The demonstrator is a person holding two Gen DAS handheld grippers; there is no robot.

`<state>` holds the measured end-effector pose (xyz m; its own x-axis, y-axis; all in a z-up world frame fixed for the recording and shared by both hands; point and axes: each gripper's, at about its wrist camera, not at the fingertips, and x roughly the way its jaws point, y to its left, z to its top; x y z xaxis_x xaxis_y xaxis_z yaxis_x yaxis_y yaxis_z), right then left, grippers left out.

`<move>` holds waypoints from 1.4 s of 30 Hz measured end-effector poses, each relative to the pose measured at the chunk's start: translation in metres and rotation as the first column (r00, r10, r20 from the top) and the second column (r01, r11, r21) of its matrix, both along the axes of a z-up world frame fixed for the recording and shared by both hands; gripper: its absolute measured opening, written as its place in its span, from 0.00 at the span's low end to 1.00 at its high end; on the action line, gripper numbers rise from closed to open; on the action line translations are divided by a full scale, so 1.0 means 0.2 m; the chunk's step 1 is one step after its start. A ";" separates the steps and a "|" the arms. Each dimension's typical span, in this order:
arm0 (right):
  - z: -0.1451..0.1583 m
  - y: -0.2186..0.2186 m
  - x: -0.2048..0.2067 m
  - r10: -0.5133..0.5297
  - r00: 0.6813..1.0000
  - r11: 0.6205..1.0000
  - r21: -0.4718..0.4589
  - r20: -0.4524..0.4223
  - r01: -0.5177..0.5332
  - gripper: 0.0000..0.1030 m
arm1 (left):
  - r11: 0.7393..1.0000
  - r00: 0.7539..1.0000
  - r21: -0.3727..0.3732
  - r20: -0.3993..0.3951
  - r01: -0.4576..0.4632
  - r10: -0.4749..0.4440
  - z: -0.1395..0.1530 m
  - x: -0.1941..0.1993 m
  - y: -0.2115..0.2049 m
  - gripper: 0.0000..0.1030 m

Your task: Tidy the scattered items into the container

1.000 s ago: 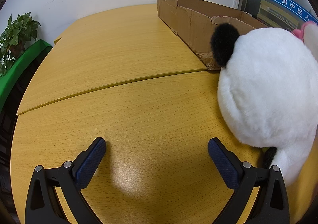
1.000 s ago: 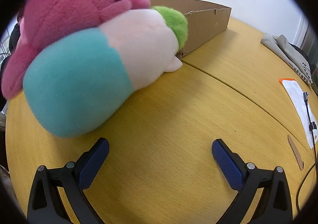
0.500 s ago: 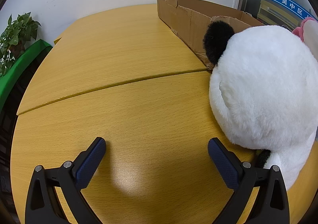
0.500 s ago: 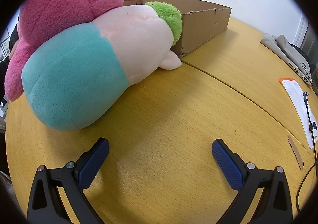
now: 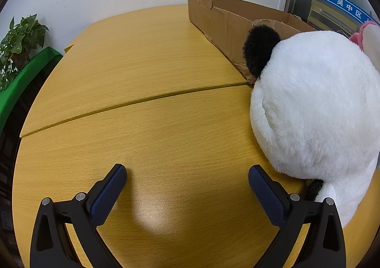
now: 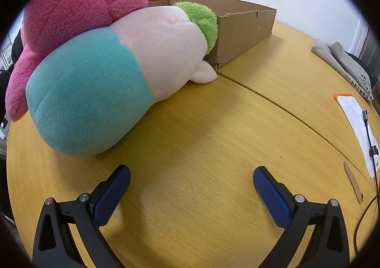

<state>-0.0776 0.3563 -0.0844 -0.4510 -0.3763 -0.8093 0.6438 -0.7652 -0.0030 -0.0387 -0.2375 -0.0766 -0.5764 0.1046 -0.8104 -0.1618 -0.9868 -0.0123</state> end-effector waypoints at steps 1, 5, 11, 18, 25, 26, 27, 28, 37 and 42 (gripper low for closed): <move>0.00 0.00 0.00 0.000 1.000 1.000 0.000 0.000 0.000 1.00 | 1.000 1.000 -0.001 0.000 -0.003 0.003 0.00 0.00 0.00 1.00; 0.00 0.00 0.00 0.000 1.000 1.000 0.000 0.000 0.000 1.00 | 0.999 0.999 -0.001 0.000 -0.041 0.041 0.00 -0.01 0.02 1.00; 0.00 0.00 0.00 0.000 1.000 1.000 0.000 0.000 0.000 1.00 | 0.995 0.995 -0.002 -0.001 -0.097 0.097 0.00 0.00 0.05 1.00; 0.00 0.00 0.00 0.000 1.000 1.000 0.000 0.000 0.000 1.00 | 0.993 0.993 -0.003 -0.001 -0.121 0.121 -0.01 0.00 0.06 1.00; 0.00 0.00 0.00 0.000 1.000 1.000 0.000 0.000 0.000 1.00 | 0.978 0.978 0.003 -0.017 -0.206 0.206 -0.01 0.06 0.02 1.00; 0.00 0.00 0.00 0.000 1.000 1.000 0.000 0.000 0.000 1.00 | 0.971 0.970 0.012 -0.039 -0.239 0.239 0.01 0.10 0.01 1.00; 0.00 0.00 0.00 0.000 1.000 1.000 0.000 0.000 0.000 1.00 | 0.964 0.961 0.023 -0.064 -0.266 0.267 0.03 0.13 0.01 1.00; 0.00 0.00 0.00 0.000 1.000 1.000 0.000 0.000 0.000 1.00 | 0.955 0.950 0.040 -0.092 -0.294 0.297 0.06 0.18 0.01 1.00; 0.00 0.01 0.00 0.000 1.000 1.000 0.001 0.001 0.000 1.00 | 0.934 0.880 0.047 -0.323 -0.353 0.349 0.41 0.48 0.25 1.00; 0.00 0.01 0.00 0.000 1.000 1.000 0.001 0.001 0.000 1.00 | 0.950 0.869 -0.047 -0.420 -0.308 0.261 0.54 0.58 0.49 1.00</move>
